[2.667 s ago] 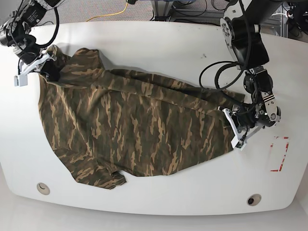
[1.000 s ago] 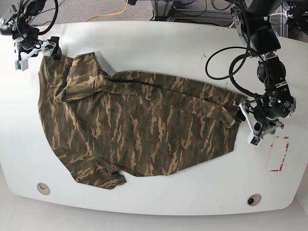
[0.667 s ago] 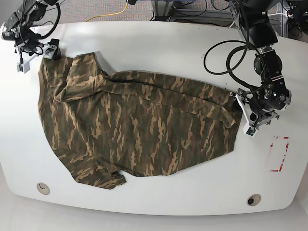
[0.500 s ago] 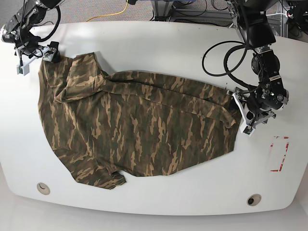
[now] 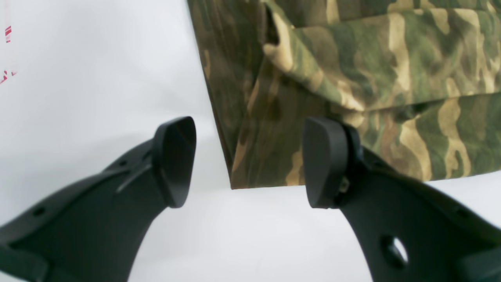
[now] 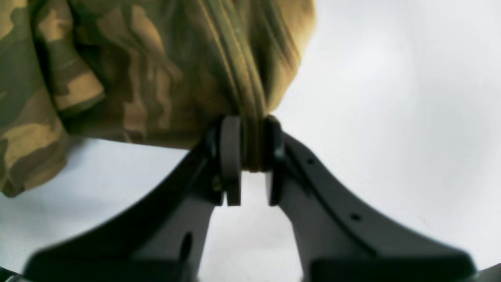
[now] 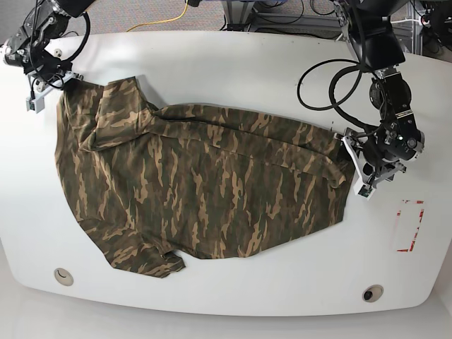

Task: Layout the t-shirt on the table in an organized manner, then fold the t-shirt properly
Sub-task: 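Drag the shirt with both grippers toward the robot, straightening it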

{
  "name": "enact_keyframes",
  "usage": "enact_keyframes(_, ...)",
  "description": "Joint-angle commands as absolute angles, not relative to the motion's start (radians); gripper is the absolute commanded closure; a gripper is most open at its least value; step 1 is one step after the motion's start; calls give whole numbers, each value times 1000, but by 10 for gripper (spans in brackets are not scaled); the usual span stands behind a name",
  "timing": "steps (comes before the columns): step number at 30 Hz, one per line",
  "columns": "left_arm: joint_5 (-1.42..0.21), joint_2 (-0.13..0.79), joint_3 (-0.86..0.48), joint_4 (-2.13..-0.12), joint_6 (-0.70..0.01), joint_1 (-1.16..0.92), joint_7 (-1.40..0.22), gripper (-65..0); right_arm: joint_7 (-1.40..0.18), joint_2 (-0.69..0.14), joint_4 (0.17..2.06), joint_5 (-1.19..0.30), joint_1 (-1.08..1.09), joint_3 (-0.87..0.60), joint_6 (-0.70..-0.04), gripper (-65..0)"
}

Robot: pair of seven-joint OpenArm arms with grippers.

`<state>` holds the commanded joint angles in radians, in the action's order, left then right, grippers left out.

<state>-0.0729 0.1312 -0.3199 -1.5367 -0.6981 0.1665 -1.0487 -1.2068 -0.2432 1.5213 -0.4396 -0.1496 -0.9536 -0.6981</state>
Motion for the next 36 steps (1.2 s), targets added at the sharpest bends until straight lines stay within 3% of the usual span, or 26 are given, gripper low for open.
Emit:
enact_keyframes(25,-67,168,-367,-1331,-696,122,-923,-396,-1207,-243,1521,-441,-151,-952,-698,-103)
enact_keyframes(27,-67,170,-367,-1330,-698,122,-923,-354,-1207,-243,1521,-441,-150,-952,-698,-103)
enact_keyframes(30,-65,171,-363,-1326,-698,122,-923,-215,-1207,-248,1521,-440,-150,-952,-698,-97)
enact_keyframes(34,-65,174,-335,-1333,-698,116,-923,-40,-1207,-268,1521,-438,-151,-912,-698,-27)
enact_keyframes(36,-65,186,-334,-1337,-698,113,-926,-6,-1207,-289,1521,-438,-154,-880,-698,-8)
